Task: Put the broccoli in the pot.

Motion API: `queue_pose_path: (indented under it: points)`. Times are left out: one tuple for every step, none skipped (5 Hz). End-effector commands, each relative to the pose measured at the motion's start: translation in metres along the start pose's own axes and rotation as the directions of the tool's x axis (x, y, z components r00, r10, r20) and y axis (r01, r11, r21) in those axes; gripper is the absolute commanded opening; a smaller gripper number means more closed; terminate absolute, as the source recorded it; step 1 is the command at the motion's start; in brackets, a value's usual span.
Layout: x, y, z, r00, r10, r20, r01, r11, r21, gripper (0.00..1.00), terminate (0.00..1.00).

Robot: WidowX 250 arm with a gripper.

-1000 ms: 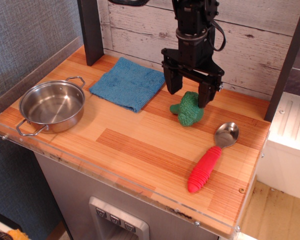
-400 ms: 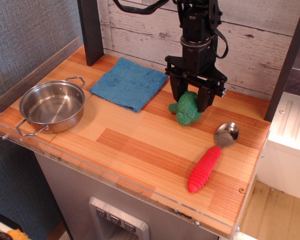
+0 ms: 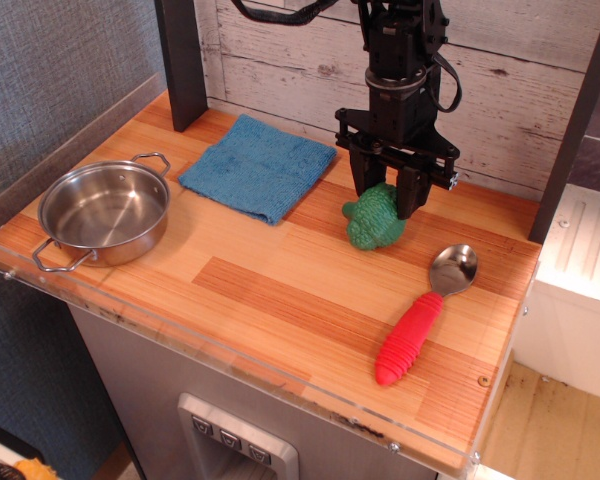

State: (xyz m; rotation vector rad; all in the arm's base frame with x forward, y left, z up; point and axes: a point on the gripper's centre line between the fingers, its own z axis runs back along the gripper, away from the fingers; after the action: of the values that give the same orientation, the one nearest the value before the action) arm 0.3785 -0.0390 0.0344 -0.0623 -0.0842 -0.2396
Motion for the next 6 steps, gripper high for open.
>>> queue_pose_path:
  points:
    - [-0.015, 0.035, 0.071, 0.989, 0.053, 0.141, -0.048, 0.998, -0.037, 0.00, 0.00]
    - [-0.043, 0.076, 0.086, 0.984, 0.121, 0.128, -0.118, 0.992, -0.034, 0.00, 0.00]
    - [-0.077, 0.110, 0.086, 0.975, 0.206, 0.087, -0.208, 0.978, 0.017, 0.00, 0.00]
    - [-0.107, 0.138, 0.074, 0.961, 0.274, 0.043, -0.276, 0.959, 0.064, 0.00, 0.00]
    - [-0.122, 0.153, 0.066, 0.951, 0.310, 0.013, -0.309, 0.946, 0.100, 0.00, 0.00]
    - [-0.126, 0.159, 0.060, 0.947, 0.320, 0.003, -0.319, 0.941, 0.118, 0.00, 0.00]
